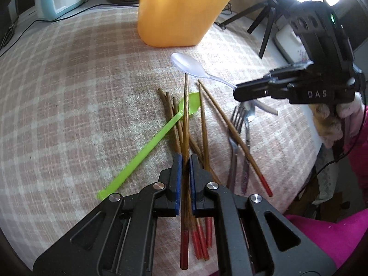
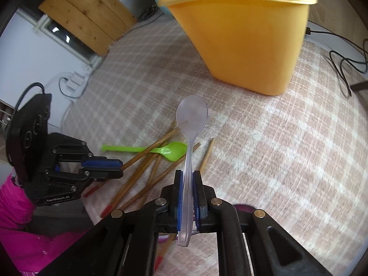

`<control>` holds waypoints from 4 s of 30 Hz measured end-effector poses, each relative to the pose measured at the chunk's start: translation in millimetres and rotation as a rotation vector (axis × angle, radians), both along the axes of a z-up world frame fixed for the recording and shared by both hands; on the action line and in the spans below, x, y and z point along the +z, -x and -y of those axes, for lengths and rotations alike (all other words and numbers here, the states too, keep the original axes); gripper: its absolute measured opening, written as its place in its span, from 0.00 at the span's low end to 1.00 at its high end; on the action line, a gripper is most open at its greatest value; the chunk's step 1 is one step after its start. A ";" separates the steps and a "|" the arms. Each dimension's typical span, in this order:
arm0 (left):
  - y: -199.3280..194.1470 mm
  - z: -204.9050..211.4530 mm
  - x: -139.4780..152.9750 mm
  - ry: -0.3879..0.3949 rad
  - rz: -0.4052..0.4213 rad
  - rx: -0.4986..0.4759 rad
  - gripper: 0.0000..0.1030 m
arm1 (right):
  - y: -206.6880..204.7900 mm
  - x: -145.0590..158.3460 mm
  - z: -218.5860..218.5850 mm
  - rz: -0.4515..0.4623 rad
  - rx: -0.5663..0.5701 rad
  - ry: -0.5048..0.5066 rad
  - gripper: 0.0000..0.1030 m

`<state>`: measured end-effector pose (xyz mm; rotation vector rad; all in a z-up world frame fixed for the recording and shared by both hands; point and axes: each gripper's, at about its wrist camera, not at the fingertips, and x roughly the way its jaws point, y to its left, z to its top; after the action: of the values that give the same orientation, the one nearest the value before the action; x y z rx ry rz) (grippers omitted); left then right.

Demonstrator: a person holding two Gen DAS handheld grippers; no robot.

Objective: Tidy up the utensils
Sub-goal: 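Carry the chopstick and clear spoon up over the yellow bin with both tools, then open both tools to drop the chopstick and clear spoon into the bin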

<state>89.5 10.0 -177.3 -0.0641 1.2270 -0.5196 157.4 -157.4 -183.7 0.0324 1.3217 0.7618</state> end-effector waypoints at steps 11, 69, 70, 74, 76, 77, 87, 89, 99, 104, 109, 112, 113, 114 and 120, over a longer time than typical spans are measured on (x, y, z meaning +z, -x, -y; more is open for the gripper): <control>4.3 -18.0 50.4 0.132 0.099 0.085 0.04 | 29.1 57.6 15.9 0.122 -0.095 -0.149 0.05; -208.9 21.5 103.9 0.223 0.500 0.305 0.04 | -97.7 79.2 14.6 0.520 -0.453 -0.178 0.05; -208.0 21.0 104.0 0.221 0.499 0.303 0.04 | -97.3 78.2 15.4 0.515 -0.454 -0.188 0.05; -202.0 18.9 105.9 0.219 0.498 0.294 0.04 | -98.1 76.6 21.3 0.485 -0.464 -0.225 0.05; -199.1 18.2 106.9 0.218 0.501 0.289 0.04 | -96.7 78.7 23.0 0.491 -0.467 -0.222 0.05; -198.5 18.2 106.9 0.215 0.502 0.287 0.04 | -96.2 79.6 25.4 0.491 -0.470 -0.226 0.05; -200.2 20.1 102.3 0.204 0.483 0.283 0.04 | -106.5 75.7 24.7 0.433 -0.454 -0.213 0.05; -201.8 21.1 101.0 0.206 0.471 0.275 0.04 | -113.6 76.8 21.8 0.400 -0.426 -0.215 0.05; -203.1 23.0 95.9 0.208 0.456 0.270 0.04 | -140.1 75.4 25.0 0.306 -0.432 -0.182 0.05; -202.8 22.8 94.0 0.201 0.449 0.263 0.04 | -137.6 75.8 23.7 0.331 -0.404 -0.157 0.05; -206.5 24.4 88.9 0.197 0.425 0.260 0.04 | -136.8 76.9 20.8 0.336 -0.380 -0.137 0.05; -206.5 27.1 87.6 0.187 0.417 0.251 0.04 | -139.2 77.3 18.4 0.320 -0.362 -0.130 0.05; -206.4 28.3 87.0 0.182 0.414 0.247 0.04 | -140.0 77.6 16.3 0.316 -0.347 -0.119 0.05; -206.1 29.0 86.4 0.181 0.411 0.244 0.04 | -140.4 77.9 14.8 0.315 -0.342 -0.104 0.05; -202.8 34.9 83.8 0.168 0.396 0.205 0.04 | -143.0 78.8 10.4 0.285 -0.321 -0.058 0.06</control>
<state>292.3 -25.0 -93.5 -0.2167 0.7785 -0.4302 300.4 -167.8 -104.8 0.1726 0.9919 0.5093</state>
